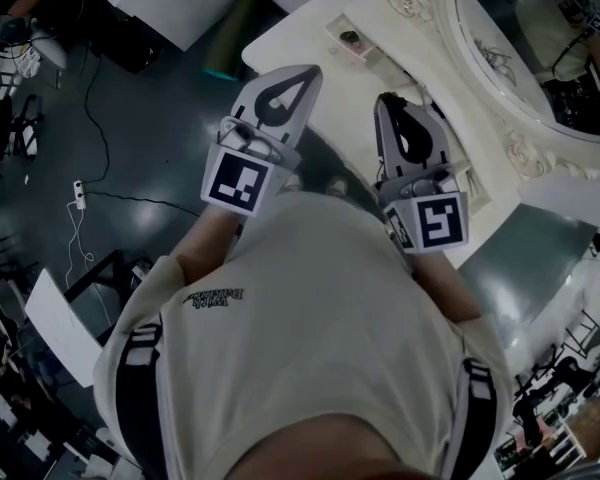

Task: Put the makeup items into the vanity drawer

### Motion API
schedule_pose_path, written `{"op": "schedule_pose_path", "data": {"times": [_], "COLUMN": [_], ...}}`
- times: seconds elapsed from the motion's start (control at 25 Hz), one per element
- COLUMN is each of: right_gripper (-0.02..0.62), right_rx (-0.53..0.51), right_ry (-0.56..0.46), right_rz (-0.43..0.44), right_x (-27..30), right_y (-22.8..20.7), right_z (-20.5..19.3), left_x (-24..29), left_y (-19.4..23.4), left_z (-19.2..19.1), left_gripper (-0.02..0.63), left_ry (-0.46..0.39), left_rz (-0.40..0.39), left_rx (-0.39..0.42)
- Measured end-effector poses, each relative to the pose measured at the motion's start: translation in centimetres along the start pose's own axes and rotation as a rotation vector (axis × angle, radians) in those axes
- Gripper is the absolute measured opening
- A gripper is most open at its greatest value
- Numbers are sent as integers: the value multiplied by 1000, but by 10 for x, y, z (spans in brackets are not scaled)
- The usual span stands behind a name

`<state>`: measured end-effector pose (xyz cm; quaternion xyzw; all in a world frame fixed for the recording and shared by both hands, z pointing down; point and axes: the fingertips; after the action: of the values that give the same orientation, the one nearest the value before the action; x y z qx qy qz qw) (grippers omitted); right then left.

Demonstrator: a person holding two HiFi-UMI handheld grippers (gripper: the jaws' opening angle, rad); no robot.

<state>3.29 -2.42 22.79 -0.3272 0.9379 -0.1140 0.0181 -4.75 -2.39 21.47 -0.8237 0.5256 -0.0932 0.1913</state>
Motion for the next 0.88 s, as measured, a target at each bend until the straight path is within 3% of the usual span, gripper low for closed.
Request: {"op": "schedule_pose_path", "data": {"times": [0.72,0.88], "right_gripper": [5,5], "right_rx": [11,16], "right_ry": [10,10], "right_rz": [2,-32], "right_x": [-7,-12], "right_y": [2,-4], "right_z": [-1,1], "left_x": [-3,-5], "left_y": [-8,-9], "left_z": [3,2], "left_gripper": [12,12], "left_ry": [-9,6], "left_rz": [-23,-39], "left_rx": [-52,-63]}}
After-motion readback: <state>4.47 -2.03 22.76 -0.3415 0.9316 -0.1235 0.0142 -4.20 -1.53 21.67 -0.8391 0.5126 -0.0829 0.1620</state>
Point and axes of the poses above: the fingertips, and each gripper's own axes: x forward along the fingers, y to its left, z out of its top, and after that the axes turned 15 degrees about x, right-handed
